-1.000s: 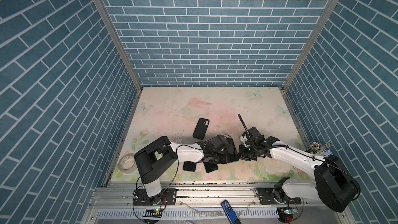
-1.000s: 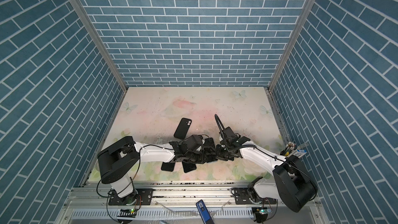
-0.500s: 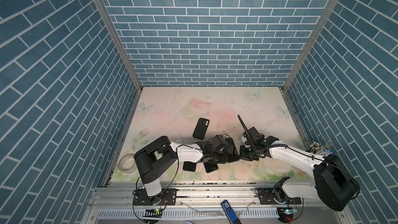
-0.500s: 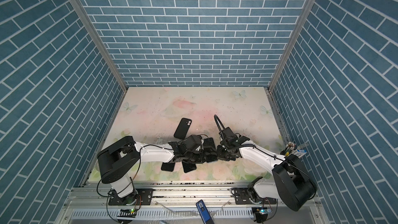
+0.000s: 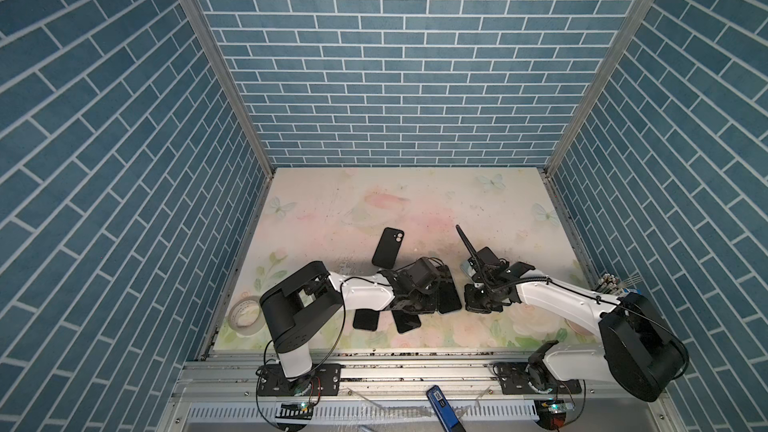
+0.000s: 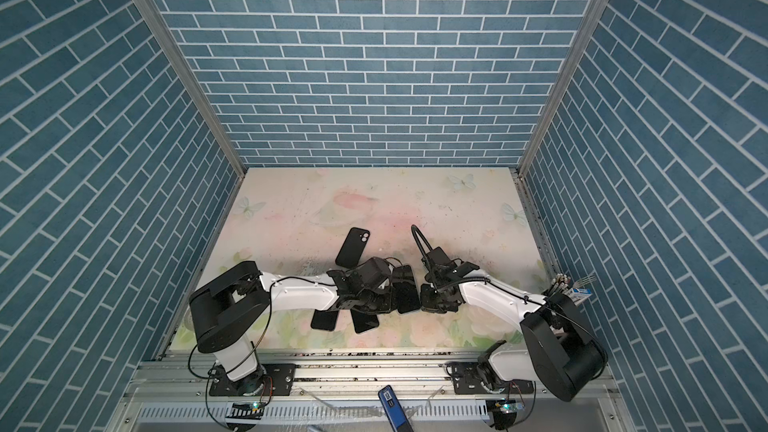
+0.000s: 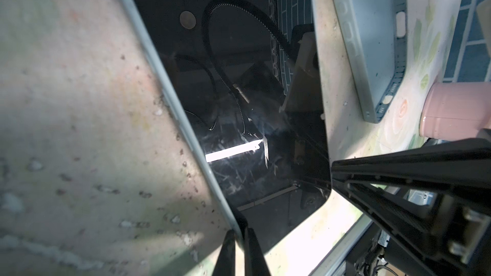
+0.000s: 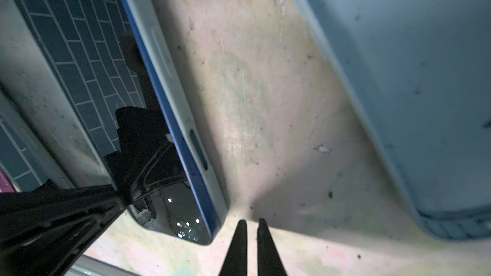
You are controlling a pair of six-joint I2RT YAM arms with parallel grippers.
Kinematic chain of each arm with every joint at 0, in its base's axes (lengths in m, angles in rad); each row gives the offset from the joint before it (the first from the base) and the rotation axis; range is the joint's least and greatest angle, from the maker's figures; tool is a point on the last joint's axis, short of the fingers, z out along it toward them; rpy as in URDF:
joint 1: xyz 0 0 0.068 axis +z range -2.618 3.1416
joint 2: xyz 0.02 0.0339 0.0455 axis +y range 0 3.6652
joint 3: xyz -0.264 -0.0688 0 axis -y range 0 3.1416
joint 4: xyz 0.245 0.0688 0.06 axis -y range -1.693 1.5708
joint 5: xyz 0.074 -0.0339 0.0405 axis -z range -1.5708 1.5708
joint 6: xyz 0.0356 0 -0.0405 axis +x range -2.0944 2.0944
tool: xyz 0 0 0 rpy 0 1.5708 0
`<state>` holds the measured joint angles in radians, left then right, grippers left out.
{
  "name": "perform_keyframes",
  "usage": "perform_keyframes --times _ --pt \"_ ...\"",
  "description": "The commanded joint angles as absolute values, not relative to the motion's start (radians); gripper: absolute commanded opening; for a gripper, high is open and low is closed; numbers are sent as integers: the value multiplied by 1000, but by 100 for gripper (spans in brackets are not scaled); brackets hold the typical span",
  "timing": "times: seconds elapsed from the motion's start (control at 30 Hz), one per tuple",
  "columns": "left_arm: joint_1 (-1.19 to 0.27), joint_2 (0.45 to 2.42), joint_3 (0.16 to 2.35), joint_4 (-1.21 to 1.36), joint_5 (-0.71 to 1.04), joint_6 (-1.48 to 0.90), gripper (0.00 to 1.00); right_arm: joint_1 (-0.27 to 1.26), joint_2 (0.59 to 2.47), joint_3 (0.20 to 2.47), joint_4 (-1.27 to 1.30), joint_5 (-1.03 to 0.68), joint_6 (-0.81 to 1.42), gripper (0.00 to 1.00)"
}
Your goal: Put the phone into the phone case
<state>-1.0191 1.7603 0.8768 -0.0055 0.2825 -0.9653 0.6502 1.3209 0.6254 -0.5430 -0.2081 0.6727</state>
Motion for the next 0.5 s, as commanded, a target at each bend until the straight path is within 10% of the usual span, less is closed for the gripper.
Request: perform_keyframes --times 0.0,0.47 --pt "-1015 1797 850 -70 241 -956 10 658 1280 630 -569 -197 660 12" --pt "-1015 1787 828 -2 260 -951 19 677 1297 649 -519 -250 680 13"
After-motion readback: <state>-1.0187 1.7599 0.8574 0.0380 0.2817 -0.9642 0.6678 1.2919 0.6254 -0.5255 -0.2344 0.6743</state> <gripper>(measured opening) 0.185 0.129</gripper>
